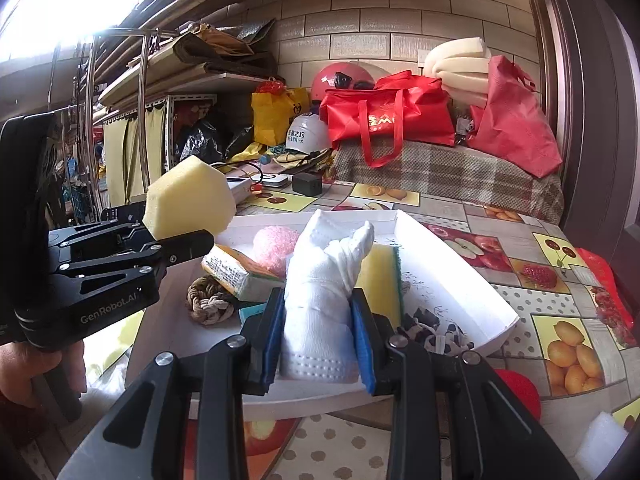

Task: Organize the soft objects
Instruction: 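Carry the sponge block with the left gripper while the right carries the white cloth over the tray, then open the left gripper over the tray while the right releases the white cloth inside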

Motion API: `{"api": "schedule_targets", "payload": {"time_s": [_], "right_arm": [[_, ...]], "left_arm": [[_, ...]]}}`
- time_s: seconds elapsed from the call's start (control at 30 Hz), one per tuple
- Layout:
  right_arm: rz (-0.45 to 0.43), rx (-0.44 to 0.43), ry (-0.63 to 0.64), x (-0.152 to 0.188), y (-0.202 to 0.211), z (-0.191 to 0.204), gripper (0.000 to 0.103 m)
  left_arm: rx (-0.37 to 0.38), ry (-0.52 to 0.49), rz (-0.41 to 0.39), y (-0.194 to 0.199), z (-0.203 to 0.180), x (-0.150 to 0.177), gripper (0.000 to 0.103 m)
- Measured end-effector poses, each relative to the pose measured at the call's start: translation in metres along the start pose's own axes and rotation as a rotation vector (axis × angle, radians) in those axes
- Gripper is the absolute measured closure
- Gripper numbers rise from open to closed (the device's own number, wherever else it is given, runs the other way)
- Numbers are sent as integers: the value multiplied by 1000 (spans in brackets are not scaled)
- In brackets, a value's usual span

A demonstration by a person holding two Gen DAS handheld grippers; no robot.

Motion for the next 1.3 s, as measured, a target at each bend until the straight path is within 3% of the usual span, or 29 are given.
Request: {"api": "schedule_targets", "payload": {"time_s": [0.17,0.4,0.67,0.93,0.97,1.0,1.03,1.1,1.17,1.23,1.3], "right_arm": [[13,-14,-19,-4,-11,1,71],[95,-46,-78,-4,-35,-11,71],[129,48,-106,-15,-72,-35,71],[131,67,-85,-18,-76,-33,65],[128,73,-77,-18,-75,-32,50],[125,78,-68,-19,-75,-31,28],[117,106,-76,-19,-73,-33,25],[97,103,-110,-19,-69,-40,19],[83,108,-135,-19,-66,-45,11],[70,119,-128,-20,-64,-43,1],[45,135,-111,-22,-60,-40,0]], "left_arm": [[-17,1,18,-16,-2,-5,78],[-27,12,78,-40,3,-11,78],[-69,14,129,-64,6,-14,78],[-113,-3,196,-76,5,-11,76],[-134,-12,191,-75,4,-10,68],[-157,-20,180,-73,4,-10,53],[-179,-8,170,-72,7,-11,46],[-179,42,175,-71,18,-11,15],[-191,88,182,-72,28,-10,0],[-194,93,169,-69,29,-10,0],[-216,86,135,-63,28,-12,0]]}}
Point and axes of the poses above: each gripper's, at about its wrist camera, not at the fingertips, and y roughly against the way its jaws point, z to its left, x to its underside, the point moved 3 cm from there along -y, roughly the way its jaws point, and after that the axes turned 4 degrees about y, right-handed, at the moved point
